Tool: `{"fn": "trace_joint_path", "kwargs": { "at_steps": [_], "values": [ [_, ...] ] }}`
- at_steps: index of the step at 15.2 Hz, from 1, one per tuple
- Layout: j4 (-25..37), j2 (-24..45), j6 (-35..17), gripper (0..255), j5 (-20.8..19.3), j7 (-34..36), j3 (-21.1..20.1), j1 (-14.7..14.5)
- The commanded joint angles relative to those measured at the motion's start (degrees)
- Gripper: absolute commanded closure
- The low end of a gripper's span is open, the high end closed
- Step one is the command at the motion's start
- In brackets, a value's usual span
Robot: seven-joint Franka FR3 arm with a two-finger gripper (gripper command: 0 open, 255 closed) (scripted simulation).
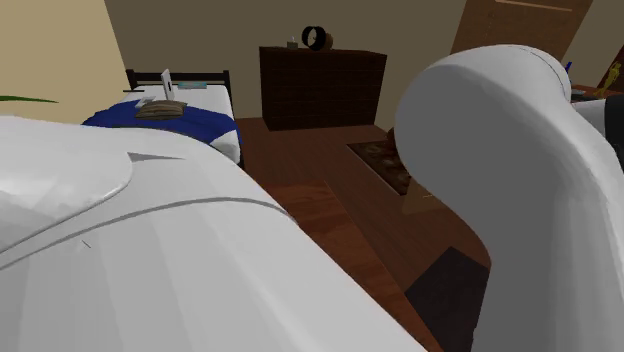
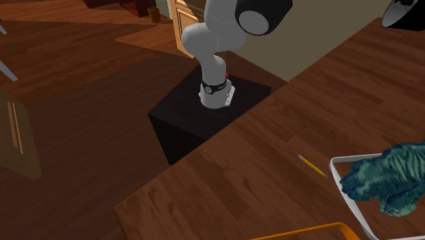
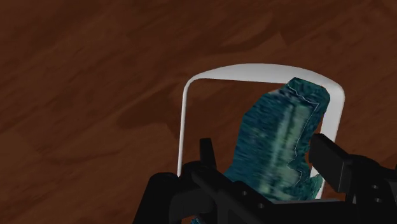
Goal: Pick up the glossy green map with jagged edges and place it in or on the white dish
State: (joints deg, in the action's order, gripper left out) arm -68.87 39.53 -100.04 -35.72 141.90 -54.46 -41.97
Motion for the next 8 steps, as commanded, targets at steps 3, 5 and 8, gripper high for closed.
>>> {"fn": "trace_joint_path", "kwargs": {
  "at_steps": [3,5,8],
  "values": [
    [-3.0,0.3,-2.9,255,-0.4,0.8,0.2,0.9],
    [-4.5,0.5,-4.2,255,-0.7,1.2,0.3,1.3],
    [-6.5,0.9,-6.2,255,-1.1,1.8,0.5,1.8]
  ]
}}
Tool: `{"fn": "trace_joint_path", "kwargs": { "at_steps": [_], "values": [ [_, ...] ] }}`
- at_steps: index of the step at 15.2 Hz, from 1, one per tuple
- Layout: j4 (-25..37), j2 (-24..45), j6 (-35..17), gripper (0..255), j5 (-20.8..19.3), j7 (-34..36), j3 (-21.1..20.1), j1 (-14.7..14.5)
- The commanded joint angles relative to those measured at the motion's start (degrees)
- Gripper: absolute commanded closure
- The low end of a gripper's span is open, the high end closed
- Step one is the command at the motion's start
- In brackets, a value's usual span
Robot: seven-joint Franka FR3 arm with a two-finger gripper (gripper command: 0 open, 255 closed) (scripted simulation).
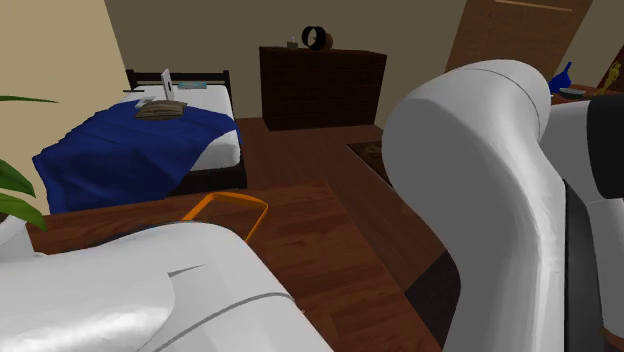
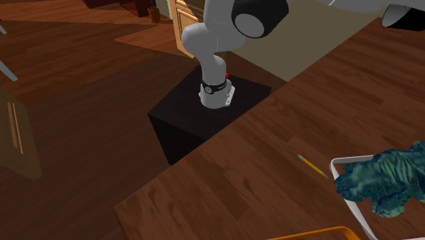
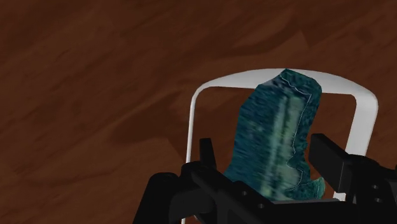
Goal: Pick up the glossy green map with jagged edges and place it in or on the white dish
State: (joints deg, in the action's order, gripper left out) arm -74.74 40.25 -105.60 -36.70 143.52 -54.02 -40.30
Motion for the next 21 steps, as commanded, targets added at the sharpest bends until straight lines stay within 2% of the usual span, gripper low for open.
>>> {"fn": "trace_joint_path", "kwargs": {
  "at_steps": [1,9,10,15,19,21],
  "values": [
    [-1.2,0.3,-1.3,255,-0.3,0.4,0.2,0.3],
    [-1.5,0.4,-1.7,255,-0.4,0.5,0.3,0.4],
    [-1.5,0.4,-1.7,0,-0.4,0.5,0.3,0.4],
    [-1.5,0.4,-1.7,0,-0.4,0.5,0.3,0.4],
    [2.6,-1.9,3.8,0,1.4,-0.9,-1.0,-0.2],
    [2.6,-1.9,3.8,0,1.4,-0.9,-1.0,-0.2]
  ]
}}
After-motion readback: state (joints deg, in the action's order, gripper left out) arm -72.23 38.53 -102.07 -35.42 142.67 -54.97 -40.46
